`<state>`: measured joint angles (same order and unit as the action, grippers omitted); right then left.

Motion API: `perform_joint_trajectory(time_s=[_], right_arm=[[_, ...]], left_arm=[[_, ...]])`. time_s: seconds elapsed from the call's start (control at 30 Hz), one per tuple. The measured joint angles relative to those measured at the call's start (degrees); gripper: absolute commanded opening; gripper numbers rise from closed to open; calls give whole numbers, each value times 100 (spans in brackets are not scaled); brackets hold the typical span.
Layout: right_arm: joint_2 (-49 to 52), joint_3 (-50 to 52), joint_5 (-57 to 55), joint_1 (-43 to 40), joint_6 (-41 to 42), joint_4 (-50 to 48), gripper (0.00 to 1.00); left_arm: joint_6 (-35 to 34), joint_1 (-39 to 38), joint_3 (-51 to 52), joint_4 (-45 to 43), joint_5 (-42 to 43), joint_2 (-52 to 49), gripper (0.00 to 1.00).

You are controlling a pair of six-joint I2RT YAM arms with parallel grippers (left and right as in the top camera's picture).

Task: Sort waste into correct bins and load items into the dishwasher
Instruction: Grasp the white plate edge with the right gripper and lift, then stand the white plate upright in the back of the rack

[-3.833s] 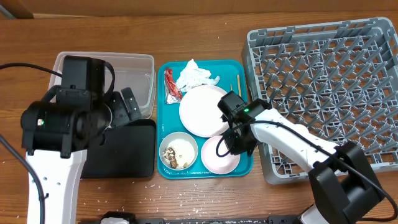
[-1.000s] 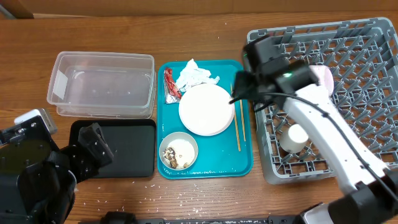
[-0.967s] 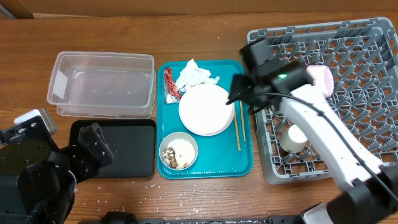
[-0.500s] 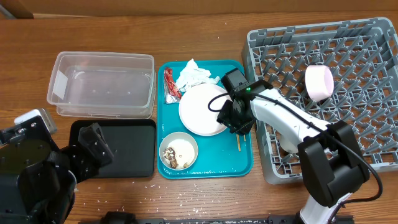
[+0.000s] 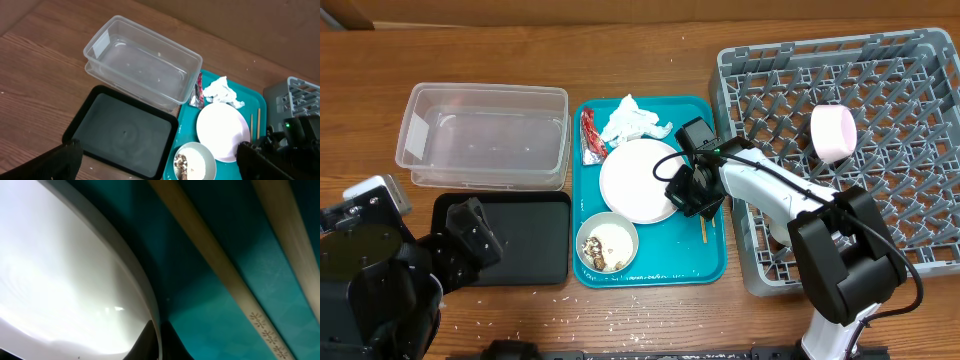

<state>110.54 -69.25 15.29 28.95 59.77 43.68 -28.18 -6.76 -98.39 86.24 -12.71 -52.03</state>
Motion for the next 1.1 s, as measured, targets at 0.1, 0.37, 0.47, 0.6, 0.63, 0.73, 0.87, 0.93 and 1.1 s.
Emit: perform_joint_trajectory(time_s=[0.1, 0.37, 0.47, 0.6, 0.63, 0.73, 0.87, 0.93, 1.1], right_arm=[[-35, -13, 13, -4, -50, 33, 4], [-710, -363, -651, -4, -815, 472, 4], [-1346, -463, -1235, -4, -1279, 546, 4], [-2216, -509, -2509, 0, -1777, 800, 4], [-2428, -511, -3040, -2, -1860, 890, 4], [-2822, -511, -4649, -15, -2035, 1084, 4], [-2990, -511, -6852, -278, -2149, 1097, 4], [-2986, -511, -7556, -605, -2190, 1102, 4], [-2918, -511, -8343, -1502, -2312, 922, 4]], left_arm=[[0, 0, 0, 0, 0, 0, 100], [0, 0, 0, 0, 2, 0, 100], [0, 0, 0, 0, 0, 0, 100], [0, 0, 0, 0, 2, 0, 100], [0, 0, 0, 0, 0, 0, 100], [0, 0, 0, 0, 2, 0, 100], [0, 0, 0, 0, 0, 0, 100], [0, 0, 0, 0, 0, 0, 100], [0, 0, 0, 2, 2, 0, 100]])
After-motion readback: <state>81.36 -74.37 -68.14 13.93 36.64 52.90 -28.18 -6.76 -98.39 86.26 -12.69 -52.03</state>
